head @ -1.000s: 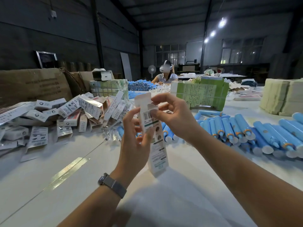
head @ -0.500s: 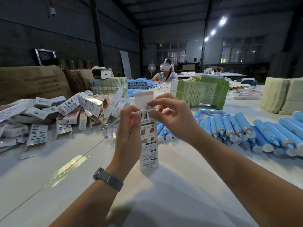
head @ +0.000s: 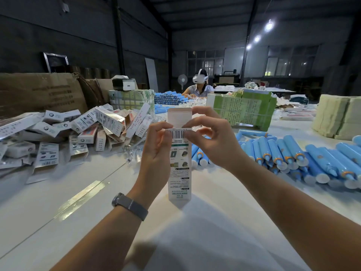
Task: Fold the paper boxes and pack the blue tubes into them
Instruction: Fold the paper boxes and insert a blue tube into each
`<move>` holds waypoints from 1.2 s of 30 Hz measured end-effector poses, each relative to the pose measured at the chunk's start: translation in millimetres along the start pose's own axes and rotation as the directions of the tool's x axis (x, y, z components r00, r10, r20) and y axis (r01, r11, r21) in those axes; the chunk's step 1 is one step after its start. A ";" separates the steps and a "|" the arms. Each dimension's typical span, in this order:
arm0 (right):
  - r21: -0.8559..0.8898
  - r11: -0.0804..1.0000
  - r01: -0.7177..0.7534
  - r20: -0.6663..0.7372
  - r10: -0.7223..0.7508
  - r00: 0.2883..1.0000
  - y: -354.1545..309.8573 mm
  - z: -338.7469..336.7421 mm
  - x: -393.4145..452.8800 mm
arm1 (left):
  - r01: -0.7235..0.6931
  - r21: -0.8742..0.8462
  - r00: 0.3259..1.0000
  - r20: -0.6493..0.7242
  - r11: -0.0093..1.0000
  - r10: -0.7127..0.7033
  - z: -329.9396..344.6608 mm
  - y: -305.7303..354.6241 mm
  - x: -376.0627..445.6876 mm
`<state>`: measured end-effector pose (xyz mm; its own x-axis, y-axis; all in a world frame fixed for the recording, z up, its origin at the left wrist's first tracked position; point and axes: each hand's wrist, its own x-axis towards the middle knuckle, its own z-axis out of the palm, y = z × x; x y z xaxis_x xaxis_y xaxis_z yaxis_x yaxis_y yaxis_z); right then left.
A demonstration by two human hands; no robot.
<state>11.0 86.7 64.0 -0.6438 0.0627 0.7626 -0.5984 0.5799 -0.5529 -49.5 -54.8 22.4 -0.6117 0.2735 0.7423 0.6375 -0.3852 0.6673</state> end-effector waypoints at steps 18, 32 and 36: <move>-0.050 0.996 0.068 0.023 -0.067 0.998 -5.6 -2.7 2.3 | -0.055 -0.028 0.998 0.009 0.998 0.055 2.8 -3.7 0.4; -0.300 0.937 0.181 -0.020 -0.196 0.980 -9.2 8.1 5.0 | -0.058 0.062 0.996 -0.061 0.996 0.062 5.1 -1.3 4.7; -0.344 0.922 0.180 0.005 -0.189 0.982 -8.5 8.6 3.9 | -0.059 0.041 0.997 -0.039 0.997 0.061 3.6 -1.4 3.8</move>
<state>9.5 75.0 68.8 -0.5213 -0.0524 0.8518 -0.5030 0.8251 -0.2571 -51.0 -50.1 24.5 -0.5897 0.2152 0.7784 0.6910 -0.3646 0.6242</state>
